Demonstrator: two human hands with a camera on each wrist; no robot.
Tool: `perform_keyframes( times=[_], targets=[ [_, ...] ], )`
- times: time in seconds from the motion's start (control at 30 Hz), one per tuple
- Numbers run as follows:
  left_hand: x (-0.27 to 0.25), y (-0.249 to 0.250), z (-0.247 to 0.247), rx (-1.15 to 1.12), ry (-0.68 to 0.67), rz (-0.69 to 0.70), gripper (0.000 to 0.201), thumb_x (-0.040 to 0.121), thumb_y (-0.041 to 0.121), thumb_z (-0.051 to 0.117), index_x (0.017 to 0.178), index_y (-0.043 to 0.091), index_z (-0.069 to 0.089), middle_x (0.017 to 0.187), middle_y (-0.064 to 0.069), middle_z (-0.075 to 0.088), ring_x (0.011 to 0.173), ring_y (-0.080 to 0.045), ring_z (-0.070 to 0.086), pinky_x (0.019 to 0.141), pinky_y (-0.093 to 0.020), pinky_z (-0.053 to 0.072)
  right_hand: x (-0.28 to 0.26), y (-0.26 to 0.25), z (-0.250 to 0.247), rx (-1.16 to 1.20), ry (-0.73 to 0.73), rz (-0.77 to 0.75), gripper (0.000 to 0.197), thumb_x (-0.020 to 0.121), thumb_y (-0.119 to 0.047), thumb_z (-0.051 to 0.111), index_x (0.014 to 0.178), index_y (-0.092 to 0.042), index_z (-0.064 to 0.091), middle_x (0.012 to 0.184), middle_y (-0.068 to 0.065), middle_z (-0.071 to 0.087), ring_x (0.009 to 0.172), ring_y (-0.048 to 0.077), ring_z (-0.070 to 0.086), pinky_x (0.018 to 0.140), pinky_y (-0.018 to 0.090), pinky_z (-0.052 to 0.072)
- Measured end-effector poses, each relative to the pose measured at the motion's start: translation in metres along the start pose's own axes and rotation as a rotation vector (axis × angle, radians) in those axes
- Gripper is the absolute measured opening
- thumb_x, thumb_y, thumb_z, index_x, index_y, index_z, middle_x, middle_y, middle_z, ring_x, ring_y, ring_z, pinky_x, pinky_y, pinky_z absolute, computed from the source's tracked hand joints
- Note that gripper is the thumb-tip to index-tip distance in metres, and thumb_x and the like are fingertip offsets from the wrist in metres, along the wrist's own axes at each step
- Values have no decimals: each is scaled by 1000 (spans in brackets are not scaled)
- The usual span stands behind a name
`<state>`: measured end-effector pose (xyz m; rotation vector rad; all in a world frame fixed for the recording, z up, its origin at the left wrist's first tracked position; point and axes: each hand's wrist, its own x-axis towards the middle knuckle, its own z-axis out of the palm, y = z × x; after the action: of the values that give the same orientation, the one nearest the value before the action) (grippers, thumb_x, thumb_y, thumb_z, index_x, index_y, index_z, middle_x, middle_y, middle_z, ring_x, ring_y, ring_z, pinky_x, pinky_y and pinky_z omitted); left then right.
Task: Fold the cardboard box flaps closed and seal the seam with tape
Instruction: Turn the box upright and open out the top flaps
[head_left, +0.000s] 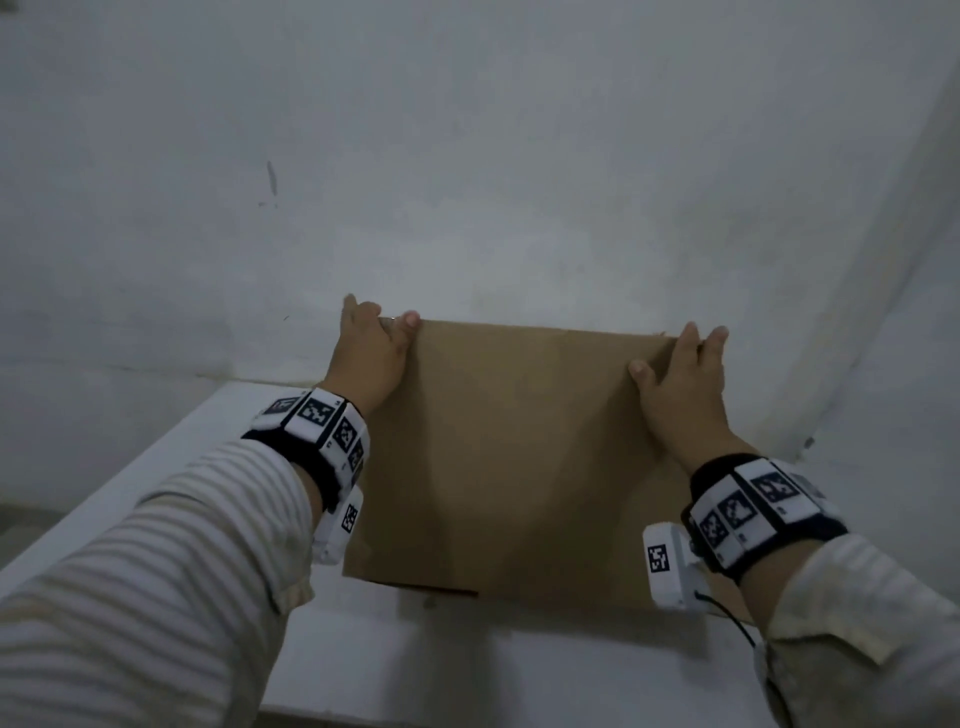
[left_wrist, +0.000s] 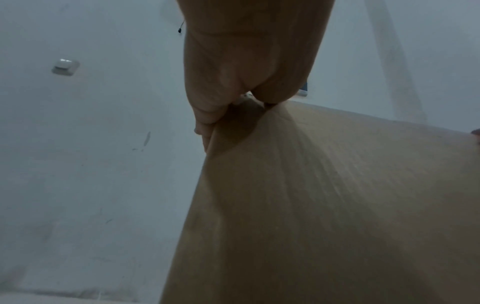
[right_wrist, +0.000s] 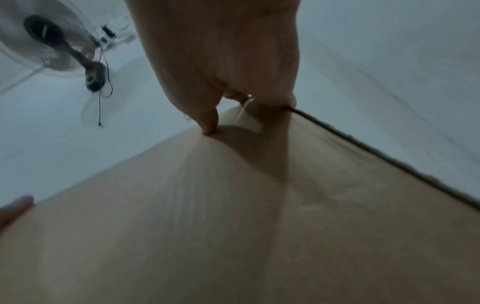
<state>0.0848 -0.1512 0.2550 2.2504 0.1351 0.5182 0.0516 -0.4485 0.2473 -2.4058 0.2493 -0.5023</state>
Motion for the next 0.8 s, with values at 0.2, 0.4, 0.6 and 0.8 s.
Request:
perform_keyframes(
  times=[0.2, 0.4, 0.6, 0.8],
  targets=[
    [8, -4, 10, -54, 44, 33, 63, 99, 47, 33, 148, 10, 21, 146, -10, 39, 132, -29, 40, 105, -39, 33, 15, 2, 6, -19, -6, 5, 76, 98, -39, 43, 152, -9, -3, 159, 15, -10, 146, 36, 1, 119, 46, 10],
    [13, -7, 15, -70, 34, -9, 60, 99, 49, 29, 146, 12, 23, 148, -12, 40, 132, -34, 42, 107, -41, 33, 25, 8, 4, 62, -40, 75, 80, 95, -43, 45, 152, -22, -8, 151, 22, 17, 139, 39, 24, 114, 48, 24],
    [6, -8, 13, -87, -1, -27, 66, 99, 47, 27, 152, 15, 6, 156, -10, 26, 140, -32, 32, 112, -41, 27, 14, 6, 15, -4, 6, 68, 73, 99, -39, 38, 152, -16, -8, 157, 22, -3, 145, 40, 7, 118, 48, 11],
    [-24, -27, 13, -7, -169, -8, 81, 97, 46, 37, 149, 22, -20, 157, -13, 15, 140, -31, 30, 112, -44, 28, -11, 13, 33, -136, -36, 110, 71, 99, -45, 31, 151, -21, -11, 157, 16, -22, 145, 40, -3, 113, 60, 12]
  ],
)
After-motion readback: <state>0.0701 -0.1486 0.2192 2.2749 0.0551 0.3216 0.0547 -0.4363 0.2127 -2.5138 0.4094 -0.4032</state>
